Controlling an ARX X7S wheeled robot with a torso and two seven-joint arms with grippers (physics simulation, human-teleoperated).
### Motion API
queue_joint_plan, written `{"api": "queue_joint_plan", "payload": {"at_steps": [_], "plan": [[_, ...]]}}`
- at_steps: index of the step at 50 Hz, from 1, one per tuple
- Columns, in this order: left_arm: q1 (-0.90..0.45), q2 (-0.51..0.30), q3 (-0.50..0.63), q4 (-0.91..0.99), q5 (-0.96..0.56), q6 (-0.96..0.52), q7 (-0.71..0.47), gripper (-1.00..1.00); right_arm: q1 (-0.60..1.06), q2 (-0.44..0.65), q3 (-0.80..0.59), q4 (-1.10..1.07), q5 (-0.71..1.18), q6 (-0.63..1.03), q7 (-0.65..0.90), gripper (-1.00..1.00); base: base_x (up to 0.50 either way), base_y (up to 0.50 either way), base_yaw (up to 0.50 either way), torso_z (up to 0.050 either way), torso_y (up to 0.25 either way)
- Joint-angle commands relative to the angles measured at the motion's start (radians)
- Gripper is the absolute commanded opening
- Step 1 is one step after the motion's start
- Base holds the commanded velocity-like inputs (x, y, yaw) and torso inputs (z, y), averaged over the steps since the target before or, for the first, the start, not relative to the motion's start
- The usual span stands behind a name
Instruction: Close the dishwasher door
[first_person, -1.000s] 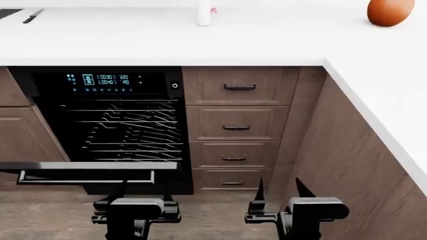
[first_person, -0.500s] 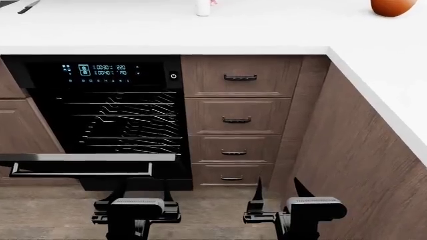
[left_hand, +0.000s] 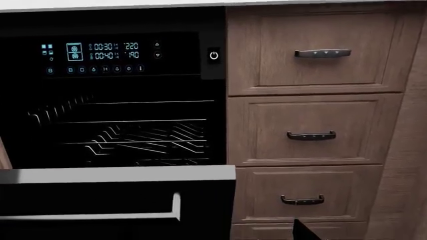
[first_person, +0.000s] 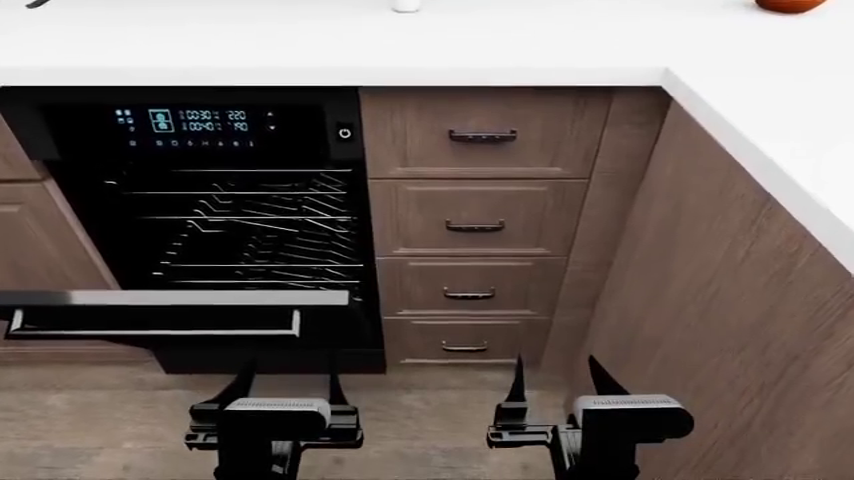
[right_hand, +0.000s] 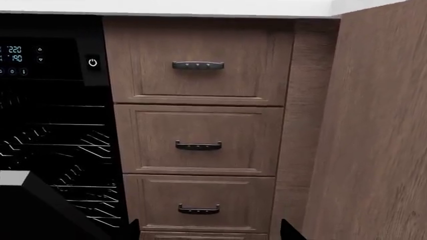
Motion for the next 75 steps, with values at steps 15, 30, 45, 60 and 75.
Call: {"api": "queue_joint_plan", "payload": {"at_steps": [15,30,45,60,75], "plan": [[-0.001,-0.018,0.026,-0.001,-0.014,0.003,-0.024,1.00,0.001,0.019,-0.024,-0.001,0.017,-0.004,0.023,1.00,0.00,0.00,0.00,-0.050,0.000],[-0.003,-0.027,0.036,0.000,-0.024,0.002,-0.036,1.00,0.002,0.028,-0.038,0.004,0.023,-0.008,0.034,1.00,0.00,0.00,0.00,-0.050,0.000],[-0.007,-0.035,0.045,-0.002,-0.035,0.001,-0.046,1.00,0.004,0.036,-0.050,0.007,0.031,-0.009,0.042,1.00,0.00,0.00,0.00,-0.050,0.000],[-0.007,-0.043,0.055,-0.002,-0.042,0.003,-0.055,1.00,0.005,0.044,-0.060,0.005,0.039,-0.010,0.050,1.00,0.00,0.00,0.00,-0.050,0.000],[-0.009,-0.049,0.064,-0.006,-0.046,0.008,-0.066,1.00,0.006,0.052,-0.070,0.007,0.044,-0.012,0.059,1.00,0.00,0.00,0.00,-0.050,0.000]]}}
